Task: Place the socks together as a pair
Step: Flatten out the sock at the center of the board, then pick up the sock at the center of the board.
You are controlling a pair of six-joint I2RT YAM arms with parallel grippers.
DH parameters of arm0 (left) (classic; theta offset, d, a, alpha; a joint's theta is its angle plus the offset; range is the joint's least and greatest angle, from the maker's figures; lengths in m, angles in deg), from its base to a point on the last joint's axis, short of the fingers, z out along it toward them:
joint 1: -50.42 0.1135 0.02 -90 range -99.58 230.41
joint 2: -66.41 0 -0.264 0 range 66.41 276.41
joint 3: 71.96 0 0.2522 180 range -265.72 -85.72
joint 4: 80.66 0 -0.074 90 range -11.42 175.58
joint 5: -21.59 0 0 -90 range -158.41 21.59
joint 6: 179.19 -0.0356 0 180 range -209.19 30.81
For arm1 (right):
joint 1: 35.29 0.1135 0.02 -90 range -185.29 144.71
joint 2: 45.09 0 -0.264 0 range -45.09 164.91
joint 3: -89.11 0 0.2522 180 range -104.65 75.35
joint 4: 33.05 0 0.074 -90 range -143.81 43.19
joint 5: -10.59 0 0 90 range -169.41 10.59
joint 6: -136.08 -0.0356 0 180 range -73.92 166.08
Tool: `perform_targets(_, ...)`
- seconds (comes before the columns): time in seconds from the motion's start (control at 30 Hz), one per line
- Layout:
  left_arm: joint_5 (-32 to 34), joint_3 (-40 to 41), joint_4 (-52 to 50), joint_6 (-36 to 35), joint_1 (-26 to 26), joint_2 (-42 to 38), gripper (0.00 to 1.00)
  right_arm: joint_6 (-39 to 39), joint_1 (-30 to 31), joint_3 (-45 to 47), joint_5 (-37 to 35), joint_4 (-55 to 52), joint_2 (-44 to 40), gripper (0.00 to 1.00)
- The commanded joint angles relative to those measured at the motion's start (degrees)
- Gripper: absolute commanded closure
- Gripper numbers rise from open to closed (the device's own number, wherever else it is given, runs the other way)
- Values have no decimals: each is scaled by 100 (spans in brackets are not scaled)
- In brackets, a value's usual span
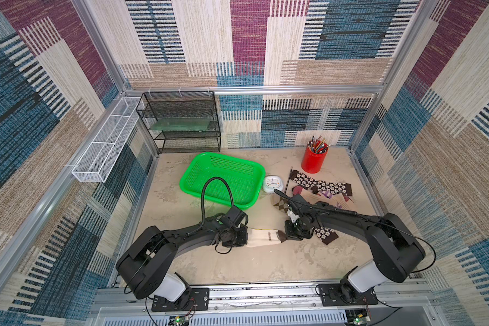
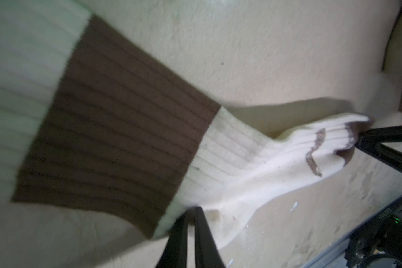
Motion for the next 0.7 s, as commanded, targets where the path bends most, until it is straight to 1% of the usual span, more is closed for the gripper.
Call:
perform_targets(0.0, 375, 147, -1721, -39, -29, -396, 87, -30, 59, 24, -173, 37, -19, 81)
perform_targets(0.07, 298, 202, -1871, 85, -30, -911, 85, -92, 121, -3, -208, -20, -132, 76)
perform_targets(0.13, 271, 187, -2122, 196, -28, -1457, 80, -161, 147, -13, -271, -158, -264, 70)
perform_targets(0.23, 265, 78, -2461, 317, -25, -2082, 70, -285, 142, -94, -397, -336, -618, 68)
perform_targets(0.3, 305, -4, -2646, 393, -24, -2304, 63, -293, 82, -226, -434, -462, -839, 62)
perform_targets(0.37, 361, -122, -2835, 443, -21, -2365, 58, -204, -53, -463, -639, -699, -997, 57)
perform_targets(0.4, 396, -186, -2874, 446, -20, -2373, 55, -110, -179, -587, -752, -794, -1079, 53)
perform_targets(0.47, 473, -353, -2868, 447, 28, -2384, 51, 75, -527, -802, -917, -857, -1219, 38)
perform_targets(0.5, 517, -498, -2878, 412, 95, -2380, 48, 207, -783, -908, -942, -845, -1267, 30)
perform_targets(0.53, 574, -677, -2869, 337, 171, -2391, 45, 314, -1067, -1022, -941, -804, -1279, 23)
perform_targets(0.57, 624, -862, -2832, 251, 229, -2393, 37, 403, -1308, -1149, -951, -778, -1259, 20)
perform_targets(0.67, 776, -1548, -2731, -160, 457, -2346, 30, 753, -2021, -1537, -975, -678, -1036, 11)
